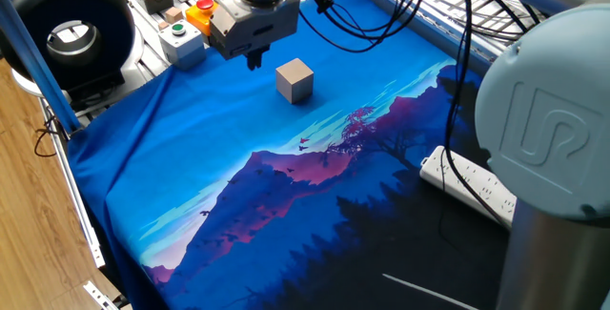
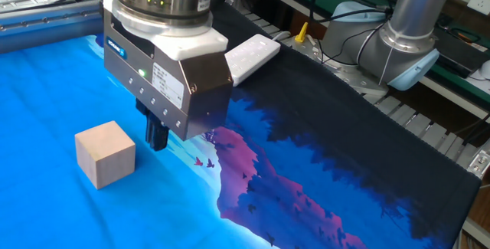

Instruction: Approach and touch the side of the small block

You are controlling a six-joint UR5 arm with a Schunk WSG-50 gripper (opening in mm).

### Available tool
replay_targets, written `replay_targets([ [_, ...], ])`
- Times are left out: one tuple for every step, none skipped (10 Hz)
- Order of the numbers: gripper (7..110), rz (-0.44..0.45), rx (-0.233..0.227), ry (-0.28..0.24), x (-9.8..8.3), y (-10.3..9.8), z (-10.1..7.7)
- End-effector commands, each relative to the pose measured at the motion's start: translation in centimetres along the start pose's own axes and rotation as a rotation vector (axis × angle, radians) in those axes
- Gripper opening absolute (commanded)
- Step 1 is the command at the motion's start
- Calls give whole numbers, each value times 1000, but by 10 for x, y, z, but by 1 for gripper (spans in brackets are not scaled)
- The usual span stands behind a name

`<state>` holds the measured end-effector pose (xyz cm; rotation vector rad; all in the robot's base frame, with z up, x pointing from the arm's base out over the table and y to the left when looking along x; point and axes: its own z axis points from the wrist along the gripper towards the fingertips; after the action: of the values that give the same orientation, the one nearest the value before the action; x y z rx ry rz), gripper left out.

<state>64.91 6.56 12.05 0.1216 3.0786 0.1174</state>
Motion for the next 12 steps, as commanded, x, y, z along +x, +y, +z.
replay_targets([
  [7, 11, -25, -9, -4, 5, -3],
  [7, 12, -36, 2, -1, 8, -3],
  [7, 24, -32, 47, 10, 7, -3],
  [7, 19, 4, 76, 17, -2, -4],
  [7, 3, 38, 81, 19, -10, -4],
  [7, -25, 70, 66, 15, -18, -4],
  [7, -20, 66, 57, 13, -17, -4],
  [7, -17, 79, 60, 13, -21, -4],
  [7, -17, 82, 60, 13, -21, -4],
  [7, -15, 79, 68, 13, -21, -3],
  [7, -3, 72, 82, 2, -21, 8],
  [7, 3, 63, 81, -10, -20, 18],
])
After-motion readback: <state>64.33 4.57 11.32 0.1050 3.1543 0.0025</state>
